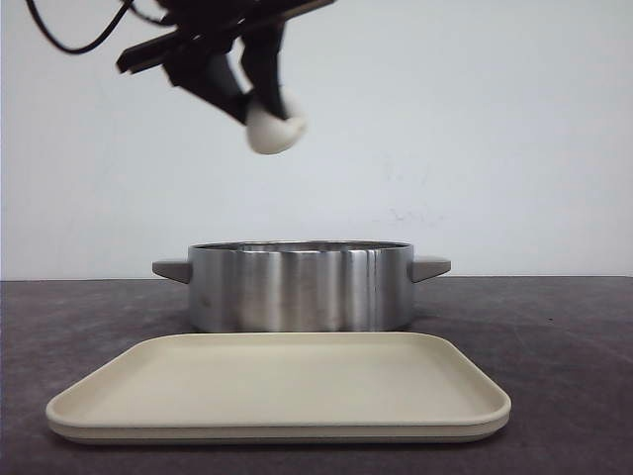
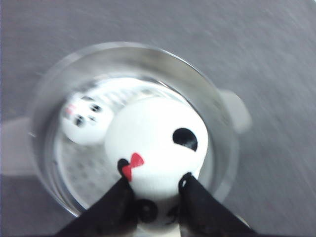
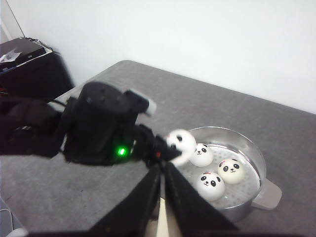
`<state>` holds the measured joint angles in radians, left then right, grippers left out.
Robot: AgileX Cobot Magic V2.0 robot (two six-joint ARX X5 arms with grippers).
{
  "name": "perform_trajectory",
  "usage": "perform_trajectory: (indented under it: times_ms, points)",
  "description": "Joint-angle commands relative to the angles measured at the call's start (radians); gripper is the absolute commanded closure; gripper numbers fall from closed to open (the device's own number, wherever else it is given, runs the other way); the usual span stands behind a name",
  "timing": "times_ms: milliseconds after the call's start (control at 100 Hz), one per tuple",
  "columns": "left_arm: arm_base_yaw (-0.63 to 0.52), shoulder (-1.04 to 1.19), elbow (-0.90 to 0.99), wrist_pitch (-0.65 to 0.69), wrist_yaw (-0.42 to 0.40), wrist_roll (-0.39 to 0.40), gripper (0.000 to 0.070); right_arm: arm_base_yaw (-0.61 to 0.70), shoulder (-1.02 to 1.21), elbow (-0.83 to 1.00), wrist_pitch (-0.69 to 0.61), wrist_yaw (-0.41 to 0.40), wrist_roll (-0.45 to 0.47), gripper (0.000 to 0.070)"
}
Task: Steam buns
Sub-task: 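Lift the bun with the left gripper and carry it over the pot, then lower the bun into the pot, open the left gripper and withdraw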
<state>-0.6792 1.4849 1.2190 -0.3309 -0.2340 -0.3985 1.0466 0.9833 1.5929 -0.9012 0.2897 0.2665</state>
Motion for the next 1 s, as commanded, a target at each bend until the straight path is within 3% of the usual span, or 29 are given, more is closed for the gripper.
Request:
perform_trajectory:
  times_ms: [0,160,440,800,860,990]
  points:
    - [0.033,0.042,0.022,0.024,0.036,0.016,0.07,0.013,0.009,0.017,0.01,0.003,0.011,0.0691]
    - [0.11,0.118,0.022,0.073,0.156,0.015,0.07,0.012,0.009,0.017,0.01,0.011,0.014,0.0691]
    - [0.132,0.241,0.022,0.086,0.177,0.025,0.0694,0.012,0.01,0.017,0.01,0.033,0.026,0.0691]
    - [0.131,0.271,0.022,0.081,0.18,0.019,0.022,0.013,0.01,0.017,0.009,0.033,0.041,0.0691]
    - [0.131,0.269,0.023,0.072,0.187,0.02,0.0176,0.013,0.01,0.017,0.009,0.033,0.041,0.0691]
    - [0.13,0.267,0.054,0.017,0.188,0.018,0.0176,0.013,0.01,0.017,0.002,0.033,0.041,0.0691]
